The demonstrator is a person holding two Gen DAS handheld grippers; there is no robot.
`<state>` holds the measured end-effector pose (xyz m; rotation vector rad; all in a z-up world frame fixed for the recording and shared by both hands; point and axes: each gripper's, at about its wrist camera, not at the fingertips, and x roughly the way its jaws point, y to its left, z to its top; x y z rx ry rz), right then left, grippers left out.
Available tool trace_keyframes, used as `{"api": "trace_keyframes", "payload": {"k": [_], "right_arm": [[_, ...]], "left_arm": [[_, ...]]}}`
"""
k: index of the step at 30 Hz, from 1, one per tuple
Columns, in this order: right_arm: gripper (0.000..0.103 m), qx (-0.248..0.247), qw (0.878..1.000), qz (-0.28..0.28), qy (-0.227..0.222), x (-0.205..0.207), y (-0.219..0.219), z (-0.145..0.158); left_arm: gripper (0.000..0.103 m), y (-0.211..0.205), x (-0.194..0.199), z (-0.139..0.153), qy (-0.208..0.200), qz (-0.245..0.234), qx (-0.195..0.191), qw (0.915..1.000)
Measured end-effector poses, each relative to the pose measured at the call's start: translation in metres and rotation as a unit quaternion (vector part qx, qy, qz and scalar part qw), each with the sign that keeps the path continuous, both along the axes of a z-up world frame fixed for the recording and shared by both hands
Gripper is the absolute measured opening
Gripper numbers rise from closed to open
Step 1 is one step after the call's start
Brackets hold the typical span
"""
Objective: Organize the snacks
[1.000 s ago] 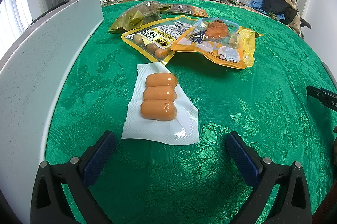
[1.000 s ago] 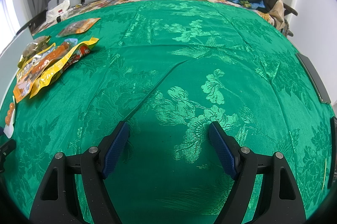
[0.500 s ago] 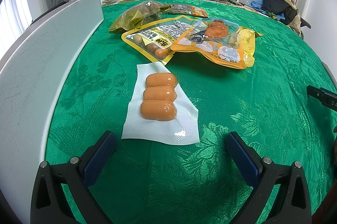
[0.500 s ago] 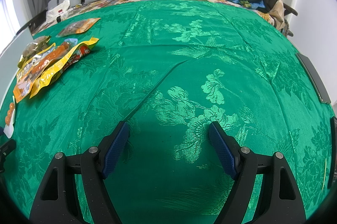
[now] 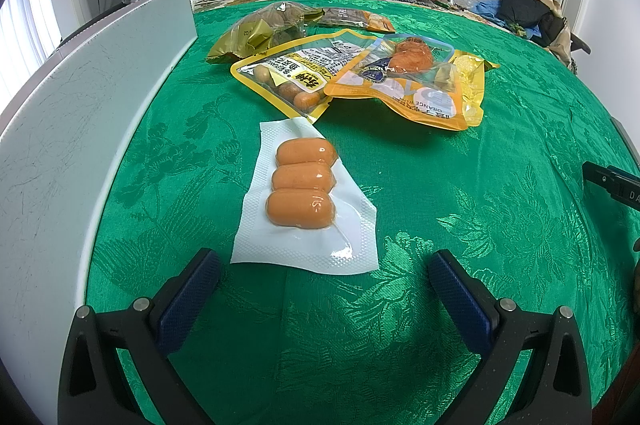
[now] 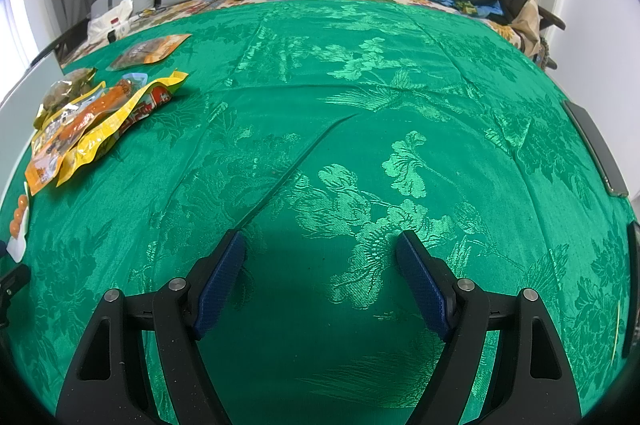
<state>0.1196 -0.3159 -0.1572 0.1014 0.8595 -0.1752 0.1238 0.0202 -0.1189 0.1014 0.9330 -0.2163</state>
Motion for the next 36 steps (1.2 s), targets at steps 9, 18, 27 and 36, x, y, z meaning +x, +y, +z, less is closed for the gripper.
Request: {"api": "trace_keyframes", "payload": {"k": [9, 18, 27, 36], "right_arm": [[0.082, 0.000, 1.000, 0.000, 0.000, 0.000, 0.000, 0.000], [0.082, 0.000, 1.000, 0.000, 0.000, 0.000, 0.000, 0.000], [0.082, 0.000, 1.000, 0.000, 0.000, 0.000, 0.000, 0.000], [0.082, 0.000, 1.000, 0.000, 0.000, 0.000, 0.000, 0.000]], "left_arm": [[0.103, 0.000, 0.000, 0.000, 0.000, 0.000, 0.000, 1.0000], [0.102, 0.004, -0.004, 0.028, 0.027, -0.015, -0.005, 0.9995], [0.102, 0.051, 0.049, 0.079, 0.094, -0.014, -0.090, 0.9914], [0.080, -0.002, 0.069, 0.021, 0.128, -0.037, 0.045, 0.9901]]}}
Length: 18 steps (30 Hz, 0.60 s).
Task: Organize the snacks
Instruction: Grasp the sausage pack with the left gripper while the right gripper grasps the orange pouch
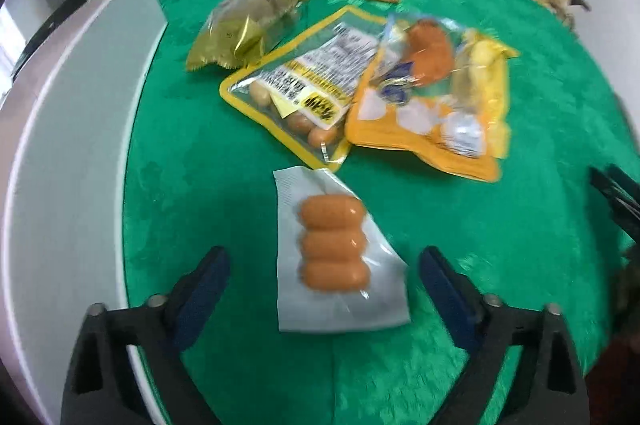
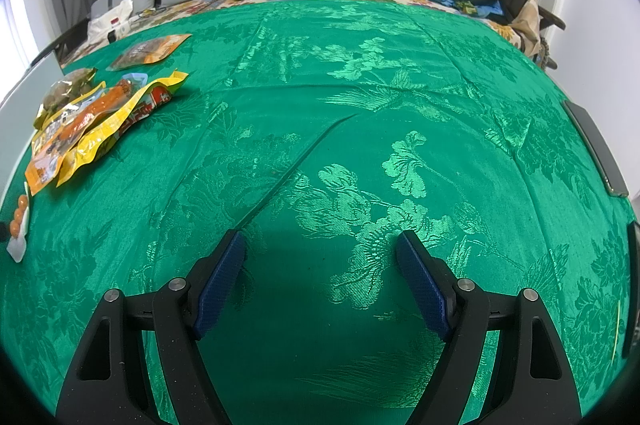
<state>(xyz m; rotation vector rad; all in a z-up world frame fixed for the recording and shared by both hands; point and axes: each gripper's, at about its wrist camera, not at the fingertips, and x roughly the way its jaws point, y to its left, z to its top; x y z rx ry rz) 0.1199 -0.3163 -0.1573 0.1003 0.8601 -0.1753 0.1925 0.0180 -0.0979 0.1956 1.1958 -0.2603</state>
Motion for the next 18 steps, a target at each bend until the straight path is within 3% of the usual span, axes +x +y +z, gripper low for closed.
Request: {"api": "trace_keyframes", "payload": {"k": [2, 3, 8, 14, 18], "right_arm": [[0.082, 0.000, 1.000, 0.000, 0.000, 0.000, 0.000, 0.000], [0.082, 0.000, 1.000, 0.000, 0.000, 0.000, 0.000, 0.000], [0.082, 0.000, 1.000, 0.000, 0.000, 0.000, 0.000, 0.000], [0.082, 0.000, 1.000, 0.000, 0.000, 0.000, 0.000, 0.000], [0.081, -0.002, 1.000, -0.002, 0.002, 0.002, 0.000, 0.000]], "left_arm": [[0.059, 0.004, 0.003, -0.003, 0.006, 0.021, -0.036, 0.9991], [0.044, 0.007, -0.001, 0.003, -0.020, 0.032, -0.036, 0.9986], [0.042, 0.018, -0.014, 0.009, -0.030, 0.030, -0.040, 0.9983], [0.042, 0.047, -0.033, 0.018, -0.042, 0.062, -0.110, 0.9911], [0.042, 0.060, -0.041, 0.027, -0.049, 0.067, -0.133, 0.9876]]}}
